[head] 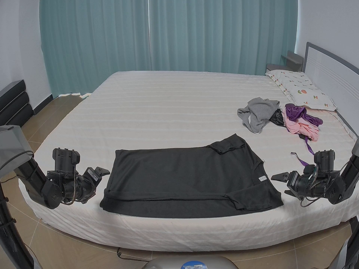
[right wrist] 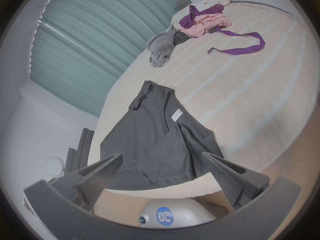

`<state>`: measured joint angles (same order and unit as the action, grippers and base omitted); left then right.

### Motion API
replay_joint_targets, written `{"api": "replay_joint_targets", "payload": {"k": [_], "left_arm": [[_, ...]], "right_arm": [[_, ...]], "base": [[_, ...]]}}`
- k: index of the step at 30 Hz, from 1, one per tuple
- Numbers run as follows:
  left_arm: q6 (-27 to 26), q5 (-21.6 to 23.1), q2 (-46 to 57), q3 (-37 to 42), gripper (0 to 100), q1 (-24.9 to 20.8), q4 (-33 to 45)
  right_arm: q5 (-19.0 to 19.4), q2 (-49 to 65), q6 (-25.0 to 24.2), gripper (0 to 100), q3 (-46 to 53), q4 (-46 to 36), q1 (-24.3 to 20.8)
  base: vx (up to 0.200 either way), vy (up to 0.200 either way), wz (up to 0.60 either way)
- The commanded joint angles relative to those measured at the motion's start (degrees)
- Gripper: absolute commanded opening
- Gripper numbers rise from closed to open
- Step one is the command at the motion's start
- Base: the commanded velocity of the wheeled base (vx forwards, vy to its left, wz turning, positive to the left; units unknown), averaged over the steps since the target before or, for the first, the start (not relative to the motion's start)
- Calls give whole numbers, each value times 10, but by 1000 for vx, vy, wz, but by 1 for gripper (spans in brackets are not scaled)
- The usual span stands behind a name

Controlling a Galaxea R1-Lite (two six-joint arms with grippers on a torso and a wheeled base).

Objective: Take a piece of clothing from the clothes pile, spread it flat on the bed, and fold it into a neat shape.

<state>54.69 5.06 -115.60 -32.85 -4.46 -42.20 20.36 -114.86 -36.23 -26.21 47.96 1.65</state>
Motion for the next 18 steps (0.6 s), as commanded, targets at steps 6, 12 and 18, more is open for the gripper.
{"api": "replay_joint_targets", "payload": {"k": [6,12,18], "left_arm": [[39,25,13,2,100,-2,-2],[106,83,27,-4,100,2,-1],[104,127,35,9,100,-2,5]], "right_arm": [[3,-7,-12,100,33,41,-4],[2,-17,-26,100,30,42,-4],[3,-21,-31,100,34,53,-5]], "base": [[0,0,0],[0,0,0],[167,0,0]]}}
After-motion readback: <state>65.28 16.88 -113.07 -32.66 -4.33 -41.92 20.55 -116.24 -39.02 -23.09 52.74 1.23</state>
